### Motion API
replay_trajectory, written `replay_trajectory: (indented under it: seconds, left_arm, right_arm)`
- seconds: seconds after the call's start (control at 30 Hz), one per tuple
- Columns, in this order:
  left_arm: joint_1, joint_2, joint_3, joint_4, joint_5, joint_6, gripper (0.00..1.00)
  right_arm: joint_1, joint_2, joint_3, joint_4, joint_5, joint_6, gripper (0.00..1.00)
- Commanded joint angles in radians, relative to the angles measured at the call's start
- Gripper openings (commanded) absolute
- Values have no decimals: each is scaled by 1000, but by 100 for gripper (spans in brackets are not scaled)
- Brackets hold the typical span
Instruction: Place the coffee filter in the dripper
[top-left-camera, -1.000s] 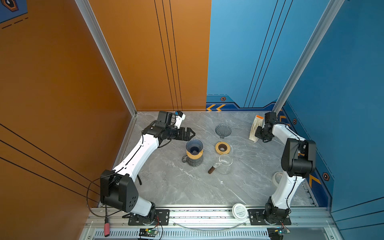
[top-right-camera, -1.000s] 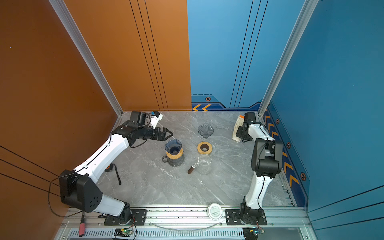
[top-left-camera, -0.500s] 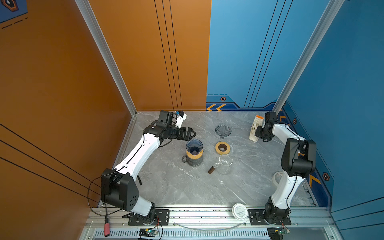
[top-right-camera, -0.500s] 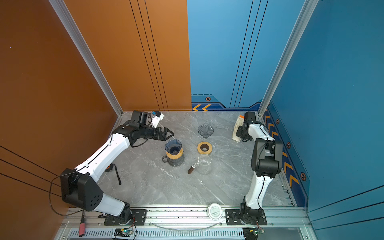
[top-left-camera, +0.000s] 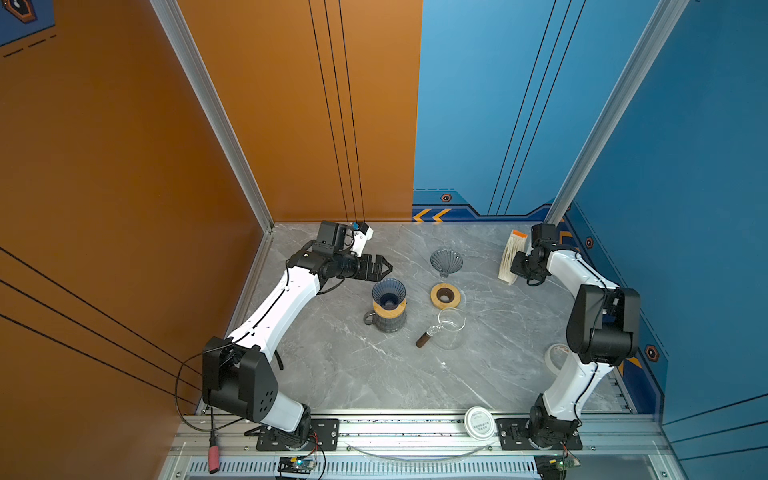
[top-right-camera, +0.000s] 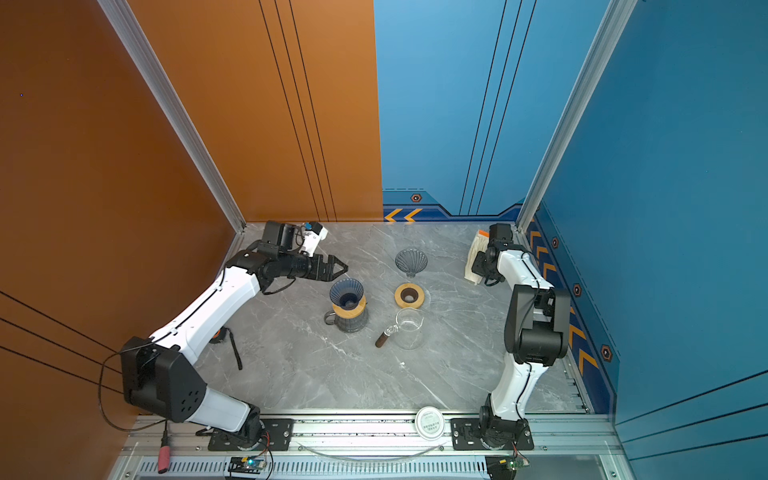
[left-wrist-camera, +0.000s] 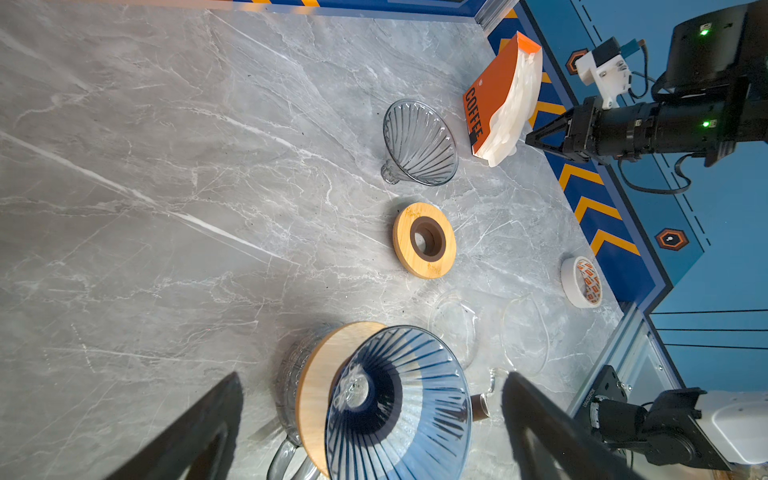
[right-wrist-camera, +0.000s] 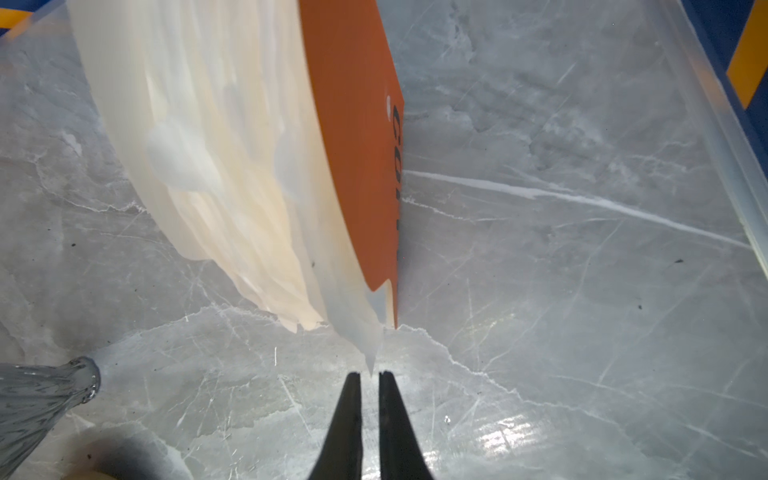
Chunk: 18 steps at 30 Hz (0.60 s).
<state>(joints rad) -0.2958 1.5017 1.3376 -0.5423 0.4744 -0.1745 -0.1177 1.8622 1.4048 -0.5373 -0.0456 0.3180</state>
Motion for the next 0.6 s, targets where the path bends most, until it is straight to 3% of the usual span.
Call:
replay_trajectory:
  seconds: [0.0,0.27,0.57]
  left_arm:
    - [-9,-1,15,-17,-13,20,98]
    - [-13,-2,17,-16,-22,20,98]
    - [-17,6,21,-16,-24,16,98]
  right_arm:
    - [0,-3,2,0,29,7,24]
    - [3,72,52,25,11,17,27]
    - [3,112,77,43,45,33,20]
